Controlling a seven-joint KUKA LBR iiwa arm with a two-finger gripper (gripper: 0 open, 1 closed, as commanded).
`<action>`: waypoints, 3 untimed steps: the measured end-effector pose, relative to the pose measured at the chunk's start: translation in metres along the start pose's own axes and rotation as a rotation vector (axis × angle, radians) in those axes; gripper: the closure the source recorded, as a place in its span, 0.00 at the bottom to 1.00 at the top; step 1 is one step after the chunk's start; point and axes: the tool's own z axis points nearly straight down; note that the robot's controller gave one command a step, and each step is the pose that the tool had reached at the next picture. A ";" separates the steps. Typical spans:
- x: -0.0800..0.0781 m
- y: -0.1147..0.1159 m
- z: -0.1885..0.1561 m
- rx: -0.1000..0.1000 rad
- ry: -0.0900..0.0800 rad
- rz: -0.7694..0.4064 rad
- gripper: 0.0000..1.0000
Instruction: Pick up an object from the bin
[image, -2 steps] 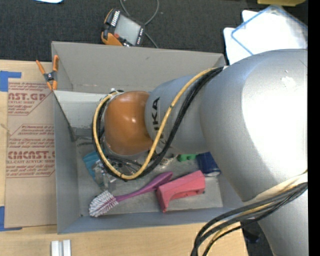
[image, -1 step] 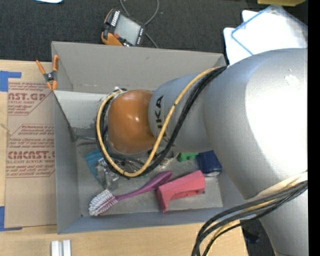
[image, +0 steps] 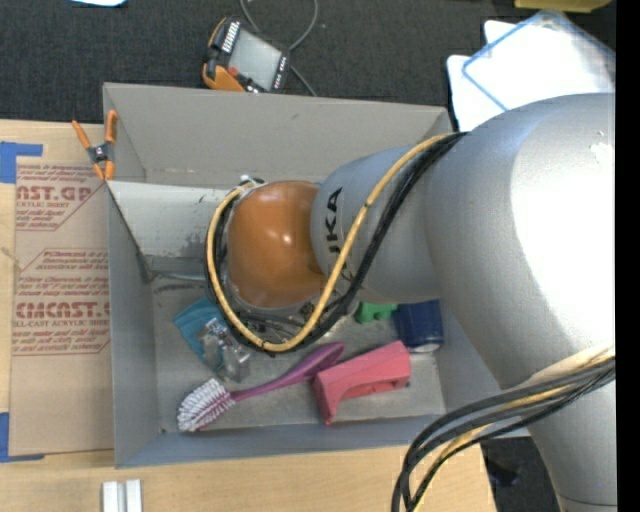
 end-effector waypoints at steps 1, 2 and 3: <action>0.000 0.000 0.000 0.000 0.000 0.000 1.00; -0.032 -0.016 0.002 -0.001 -0.005 -0.075 1.00; -0.032 -0.016 0.002 -0.002 -0.005 -0.074 1.00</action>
Offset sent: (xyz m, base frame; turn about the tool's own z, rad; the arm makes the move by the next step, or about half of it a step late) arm 0.0343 0.0035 -0.0025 -0.0757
